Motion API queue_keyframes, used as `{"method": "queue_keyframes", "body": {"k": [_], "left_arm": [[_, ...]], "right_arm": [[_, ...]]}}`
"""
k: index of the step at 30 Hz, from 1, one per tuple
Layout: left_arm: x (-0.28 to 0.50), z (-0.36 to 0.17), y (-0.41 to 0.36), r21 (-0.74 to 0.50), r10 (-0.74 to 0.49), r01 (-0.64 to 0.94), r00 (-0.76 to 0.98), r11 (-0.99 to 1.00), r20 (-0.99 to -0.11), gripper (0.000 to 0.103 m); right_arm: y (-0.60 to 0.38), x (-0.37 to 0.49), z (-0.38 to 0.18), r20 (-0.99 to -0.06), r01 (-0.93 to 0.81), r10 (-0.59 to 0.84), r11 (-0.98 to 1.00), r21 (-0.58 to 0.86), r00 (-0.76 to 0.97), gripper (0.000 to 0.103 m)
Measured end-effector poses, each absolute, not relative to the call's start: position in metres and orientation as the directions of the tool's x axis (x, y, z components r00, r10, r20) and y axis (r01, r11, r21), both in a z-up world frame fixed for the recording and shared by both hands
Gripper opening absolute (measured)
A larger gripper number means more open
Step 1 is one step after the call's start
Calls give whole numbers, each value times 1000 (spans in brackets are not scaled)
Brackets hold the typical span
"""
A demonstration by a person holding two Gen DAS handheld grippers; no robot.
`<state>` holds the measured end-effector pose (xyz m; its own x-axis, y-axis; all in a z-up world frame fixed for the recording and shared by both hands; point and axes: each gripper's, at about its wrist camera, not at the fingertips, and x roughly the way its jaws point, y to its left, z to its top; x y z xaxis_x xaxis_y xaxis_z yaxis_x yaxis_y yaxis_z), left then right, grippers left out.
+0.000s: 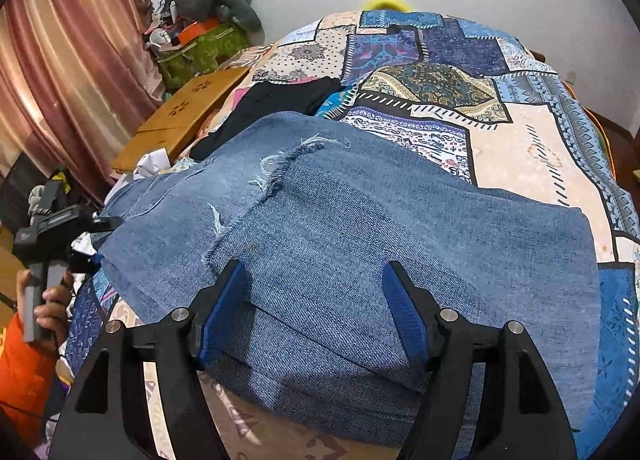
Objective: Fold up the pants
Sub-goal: 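Grasp the jeans waistband edge with the left gripper and lift it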
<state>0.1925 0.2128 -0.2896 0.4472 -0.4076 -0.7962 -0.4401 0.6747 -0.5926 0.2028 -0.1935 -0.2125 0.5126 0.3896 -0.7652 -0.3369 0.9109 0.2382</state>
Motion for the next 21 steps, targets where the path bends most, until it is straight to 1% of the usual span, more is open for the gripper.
{"method": "queue_keyframes", "body": {"k": [1,3,5,8,12,15,18,20,21], "left_arm": [[196,-290,216,-569,-377,-457,445,684,-812,62],[200,-292,221,-575,-368,-479,461,664,-808,53],[200,-287,223,-538,-312,-500,468,679,-827,32],[199,-266,217,-467,-207,-477,500,744,-841,26],[195,-224,203,-299,-8,-443,549,845,-836,24],[191,-191,192,-155,149,-426,600,891,-786,24],[191,-156,170,1,289,-404,653,915,-700,24],[192,-136,155,49,312,-373,690,926,-653,24],[193,-125,147,53,305,-353,713,934,-631,23]], "right_arm": [[-194,203,-213,-764,-337,392,910,241,513,67],[-194,203,-213,-764,-338,395,909,243,511,68],[-192,203,-212,-769,-342,387,911,231,509,68],[-192,202,-208,-778,-348,389,908,233,493,70],[-204,195,-199,-764,-344,401,906,248,505,70],[-222,189,-192,-751,-314,389,916,252,534,70],[-244,184,-189,-746,-260,346,936,236,569,70],[-257,182,-190,-750,-231,316,948,221,580,70],[-266,181,-191,-753,-209,297,954,214,587,70]]}}
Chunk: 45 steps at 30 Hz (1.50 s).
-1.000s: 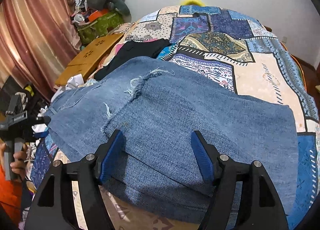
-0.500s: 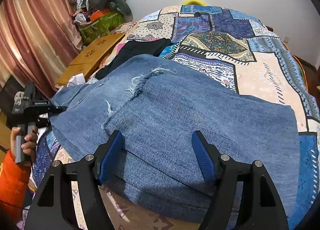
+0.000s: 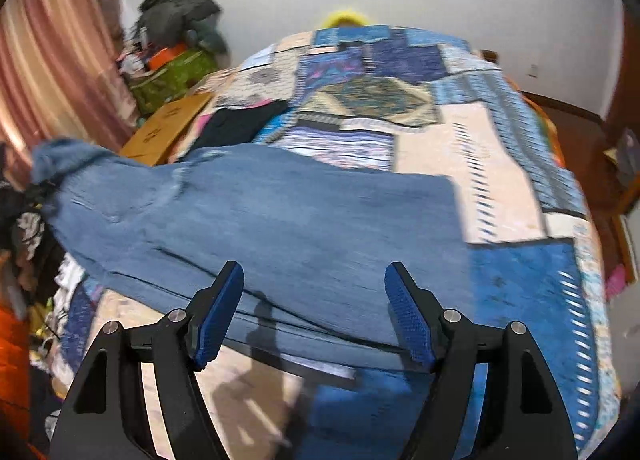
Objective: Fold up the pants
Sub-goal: 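Grasp the jeans waistband edge with the left gripper and lift it, then fold the held waistband over the stack with the left gripper and release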
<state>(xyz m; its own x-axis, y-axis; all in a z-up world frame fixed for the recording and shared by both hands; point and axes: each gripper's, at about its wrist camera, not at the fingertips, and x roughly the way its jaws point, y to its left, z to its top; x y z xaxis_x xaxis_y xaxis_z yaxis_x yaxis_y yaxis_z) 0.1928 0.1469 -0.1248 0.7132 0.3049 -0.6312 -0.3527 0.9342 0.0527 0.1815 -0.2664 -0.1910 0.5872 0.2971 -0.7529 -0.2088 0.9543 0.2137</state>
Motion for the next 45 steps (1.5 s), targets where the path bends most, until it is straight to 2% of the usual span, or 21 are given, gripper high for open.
{"method": "queue_keyframes", "body": {"k": [7,10,15,24,30,36,42,43,44,45], "left_arm": [[207,-58,81,5,168,-194,838,981,-519,23],[215,-38,50,-40,69,-103,863,994,-500,23],[237,-26,-15,-93,-100,61,861,994,-498,22],[267,-31,-118,-102,-257,243,792,965,-553,22],[270,-63,-179,-94,-338,370,680,924,-650,22],[263,-109,-219,-85,-354,455,549,887,-757,22],[254,-130,-234,-62,-334,516,454,855,-826,23],[251,-131,-235,-48,-326,522,455,852,-829,28],[247,-132,-236,-53,-333,532,447,845,-830,43],[245,-130,-235,-83,-359,545,423,834,-832,51]], "right_arm": [[-318,179,-211,-789,-58,232,968,243,569,70],[-323,177,-226,-808,-56,255,962,267,531,70],[-328,171,-239,-781,-56,313,939,338,541,71],[-328,165,-239,-765,-92,340,933,349,547,73],[-327,165,-239,-759,-102,351,929,356,548,73],[-328,165,-240,-756,-103,355,927,360,550,73],[-328,164,-239,-754,-101,355,927,362,552,73],[-328,164,-239,-754,-101,355,927,362,552,73],[-328,164,-239,-754,-102,355,927,361,552,73],[-328,164,-239,-755,-101,354,927,361,552,73]]}}
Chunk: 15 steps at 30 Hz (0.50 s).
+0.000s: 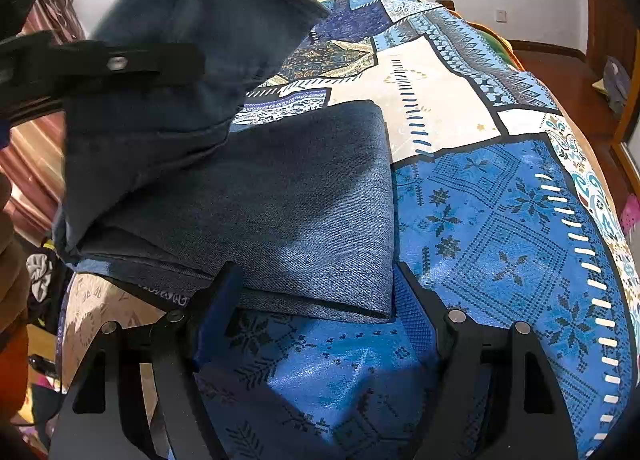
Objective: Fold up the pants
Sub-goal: 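Fold the held waistband over the stack with the left gripper and release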
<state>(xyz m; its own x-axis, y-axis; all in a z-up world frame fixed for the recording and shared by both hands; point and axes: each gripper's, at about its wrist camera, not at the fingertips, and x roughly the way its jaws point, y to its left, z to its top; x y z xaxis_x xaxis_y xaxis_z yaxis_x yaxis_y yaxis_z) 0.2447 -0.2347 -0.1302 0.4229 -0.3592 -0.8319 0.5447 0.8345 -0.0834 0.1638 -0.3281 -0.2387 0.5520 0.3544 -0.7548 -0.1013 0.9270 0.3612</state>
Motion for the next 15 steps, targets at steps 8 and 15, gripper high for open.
{"method": "queue_keyframes", "body": {"k": [8,15], "left_arm": [[237,-99,-210,-42,-367,530,526,847,-767,84],[296,-95,-144,69,-178,336,649,939,-740,97]], "right_arm": [[-327,164,-237,-757,-93,351,927,362,551,73],[-330,161,-231,-767,-77,354,925,373,535,73]]}}
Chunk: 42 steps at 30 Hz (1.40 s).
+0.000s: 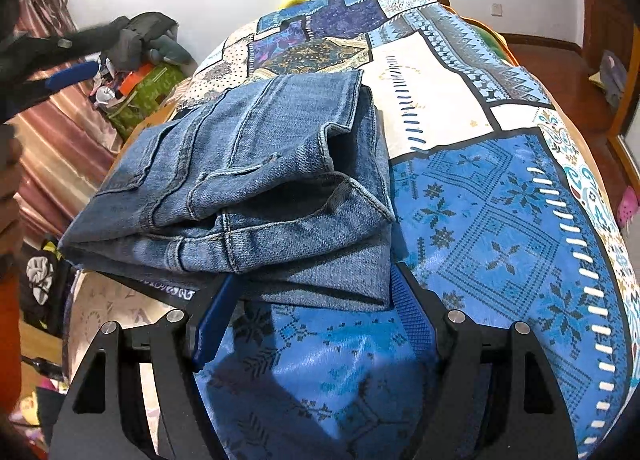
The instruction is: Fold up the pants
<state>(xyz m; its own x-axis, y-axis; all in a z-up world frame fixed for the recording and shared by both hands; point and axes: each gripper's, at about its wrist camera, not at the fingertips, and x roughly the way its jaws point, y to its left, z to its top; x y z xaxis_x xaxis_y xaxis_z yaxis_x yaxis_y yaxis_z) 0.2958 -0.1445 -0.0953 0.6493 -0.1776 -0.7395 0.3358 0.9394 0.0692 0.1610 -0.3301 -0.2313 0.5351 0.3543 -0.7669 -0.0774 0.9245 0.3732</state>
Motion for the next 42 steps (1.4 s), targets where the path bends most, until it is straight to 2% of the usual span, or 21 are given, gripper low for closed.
{"method": "queue_keyframes", "body": {"k": [5,9,13,16,17,21,23,31,38,42], "left_arm": [[345,-106,-109,141,-51,233,663,962,-747,100],[388,-139,-93,190,35,197,599,962,-800,100],[415,-188,-88,186,69,199,482,962,-874,100],[421,-230,-86,328,220,197,428,924,-877,100],[419,-240,-84,338,226,220,416,915,-881,101],[406,-246,-51,202,112,203,385,958,-916,103],[397,-246,-41,179,94,195,380,964,-920,103],[328,-232,-5,127,59,164,368,978,-928,103],[268,-211,-6,176,92,154,441,972,-893,103],[236,-199,-14,164,71,154,481,974,-874,103]], "right_arm": [[-330,157,-228,-771,-69,350,925,373,532,73],[-332,152,-223,-766,-57,348,924,379,540,73],[-334,148,-217,-765,-43,335,926,375,550,73],[-334,146,-214,-768,-43,320,933,358,555,73],[-334,146,-212,-769,-45,314,936,350,556,73],[-333,144,-209,-768,-54,305,941,334,563,73],[-332,144,-208,-765,-56,307,940,336,566,73],[-323,146,-199,-742,-89,325,936,340,586,73],[-313,144,-186,-706,-140,345,933,333,618,73],[-307,142,-186,-707,-155,349,933,326,615,73]]}}
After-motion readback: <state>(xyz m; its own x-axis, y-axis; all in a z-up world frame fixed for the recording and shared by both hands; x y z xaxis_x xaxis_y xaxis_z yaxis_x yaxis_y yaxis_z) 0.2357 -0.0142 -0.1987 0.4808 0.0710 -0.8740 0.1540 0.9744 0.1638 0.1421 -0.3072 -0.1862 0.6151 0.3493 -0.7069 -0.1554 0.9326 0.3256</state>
